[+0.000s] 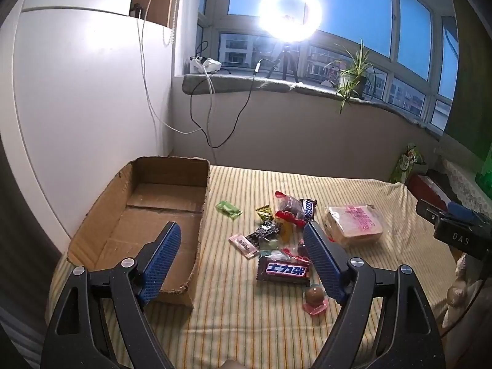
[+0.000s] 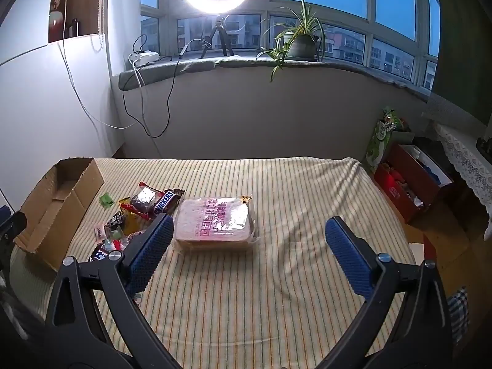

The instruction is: Organize snacks

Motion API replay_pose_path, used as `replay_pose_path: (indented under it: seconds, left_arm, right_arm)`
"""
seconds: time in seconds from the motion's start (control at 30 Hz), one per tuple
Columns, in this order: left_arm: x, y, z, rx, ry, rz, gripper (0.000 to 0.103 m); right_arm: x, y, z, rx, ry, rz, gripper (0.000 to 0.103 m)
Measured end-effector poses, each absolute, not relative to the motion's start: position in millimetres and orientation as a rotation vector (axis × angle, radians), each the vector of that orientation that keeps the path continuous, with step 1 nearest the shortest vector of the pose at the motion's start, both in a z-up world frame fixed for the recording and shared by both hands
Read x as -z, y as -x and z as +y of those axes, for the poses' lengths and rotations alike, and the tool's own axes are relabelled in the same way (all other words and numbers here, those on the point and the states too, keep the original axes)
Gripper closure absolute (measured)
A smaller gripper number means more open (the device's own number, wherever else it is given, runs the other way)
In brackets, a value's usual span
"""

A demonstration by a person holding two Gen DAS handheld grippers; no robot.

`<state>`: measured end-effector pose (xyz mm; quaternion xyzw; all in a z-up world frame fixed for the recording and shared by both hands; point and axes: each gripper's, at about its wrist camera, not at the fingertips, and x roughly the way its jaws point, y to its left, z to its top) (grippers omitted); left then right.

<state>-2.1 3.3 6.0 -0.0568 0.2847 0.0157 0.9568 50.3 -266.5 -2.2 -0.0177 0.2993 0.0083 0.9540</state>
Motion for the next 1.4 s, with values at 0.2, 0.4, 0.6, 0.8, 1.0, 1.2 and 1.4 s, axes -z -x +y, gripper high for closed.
replay_pose_path:
  seconds: [0.2,0.4,0.6,0.8,1.0,1.2,1.4]
  left_arm:
    - [-2.2,1.4,4.2,-0.031,0.119,0.576,0.021]
    - [-1.8,2.2,4.5,-0.029,0.121,0.576,0.021]
    - [-1.3,2.4,3.2,-0.03,0.117,0.573,0.021]
    - [-0.7,3.2,-0.9,-0.027,0.114,0.573,0.021]
    - [-0.4,2.7,-1.5,-0.026,0.116,0.574,0.021]
    - [-0.3,2.7,-1.3,-0.027,0.115,0.573,0.021]
    - [-0.7,1.6,-3.2,-0.021,0.114,0.574,0.021]
  right_arm:
    - [3.5,-50.9,-264.2,-0.02,0.039,0.606,0.002]
    - [4.2,-51.9,-262.4,-0.02,0.04,0.609,0.002]
    - [3.7,-51.5,-261.8,-0.019,0.038,0.609,0.002]
    - [6.0,-52.3,-263.7,-0.024,0.031,0.614,0.002]
    - [6.2,-52.0,-264.1,-0.025,0.029,0.613,0.002]
    - [6.1,-52.7,-263.7,-0.025,0.031,0.614,0.002]
    - [6.6,-53.4,-263.6,-0.029,0.033,0.615,0.002]
